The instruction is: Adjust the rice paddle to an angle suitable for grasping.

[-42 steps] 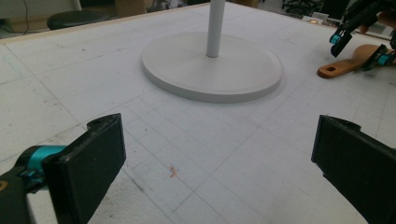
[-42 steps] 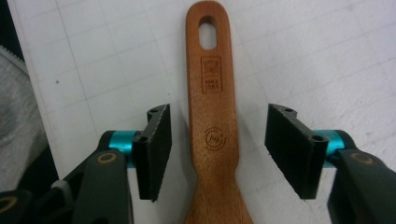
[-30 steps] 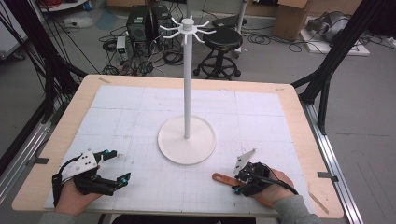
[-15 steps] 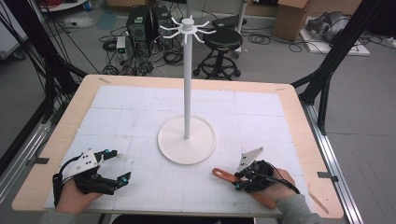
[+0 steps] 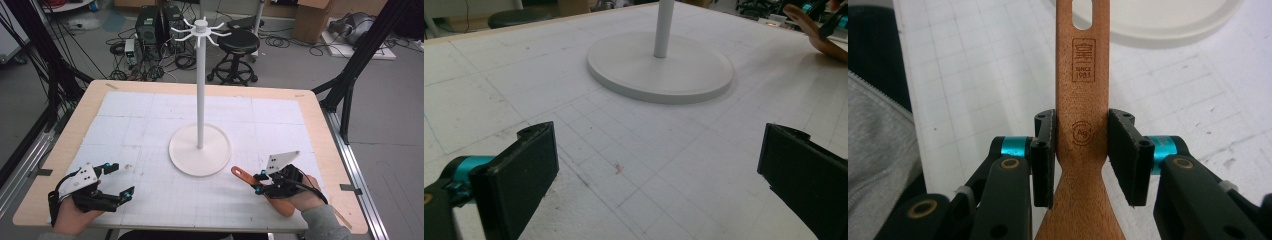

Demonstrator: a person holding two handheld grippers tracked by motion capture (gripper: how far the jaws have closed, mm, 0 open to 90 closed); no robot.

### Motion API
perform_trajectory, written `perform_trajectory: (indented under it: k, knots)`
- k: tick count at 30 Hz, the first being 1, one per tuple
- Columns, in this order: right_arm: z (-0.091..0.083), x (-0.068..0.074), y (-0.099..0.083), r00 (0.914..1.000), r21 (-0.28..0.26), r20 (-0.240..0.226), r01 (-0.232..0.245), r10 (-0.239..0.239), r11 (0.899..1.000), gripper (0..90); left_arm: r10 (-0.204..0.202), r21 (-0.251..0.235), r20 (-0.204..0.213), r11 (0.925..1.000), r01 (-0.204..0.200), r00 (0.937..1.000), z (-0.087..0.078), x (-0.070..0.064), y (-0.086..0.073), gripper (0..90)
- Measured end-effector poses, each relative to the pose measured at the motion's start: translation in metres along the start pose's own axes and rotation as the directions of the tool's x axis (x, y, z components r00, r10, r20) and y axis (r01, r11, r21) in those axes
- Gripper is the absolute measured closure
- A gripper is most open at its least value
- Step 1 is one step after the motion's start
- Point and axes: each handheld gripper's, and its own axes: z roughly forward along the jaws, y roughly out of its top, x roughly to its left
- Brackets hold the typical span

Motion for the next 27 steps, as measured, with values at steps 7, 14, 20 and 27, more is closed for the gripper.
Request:
perform_trajectory:
  k: [7,14,20,27]
  knots:
    - [-0.018,0.0,-0.001,0.9995,-0.087,0.029,-0.008,0.01,0.996,64.3,-0.001,-0.001,0.005,1.0,0.001,1.0,0.002,0.0,0.001,3.4]
    - [-0.036,-0.002,-0.006,0.998,-0.186,0.051,-0.026,0.036,0.982,64.4,0.003,0.005,0.019,1.0,-0.003,0.9998,0.007,-0.001,0.001,3.4]
    - [-0.048,-0.002,-0.008,0.9977,-0.272,0.014,-0.06,0.066,0.96,64.3,0.001,0.002,0.021,1.0,-0.001,0.9998,0.008,0.0,0.002,3.4]
    - [-0.059,-0.004,-0.012,0.9979,-0.34,0.01,-0.056,0.064,0.939,64.4,-0.002,-0.002,0.02,1.0,0.002,0.9998,0.007,-0.001,0.002,3.4]
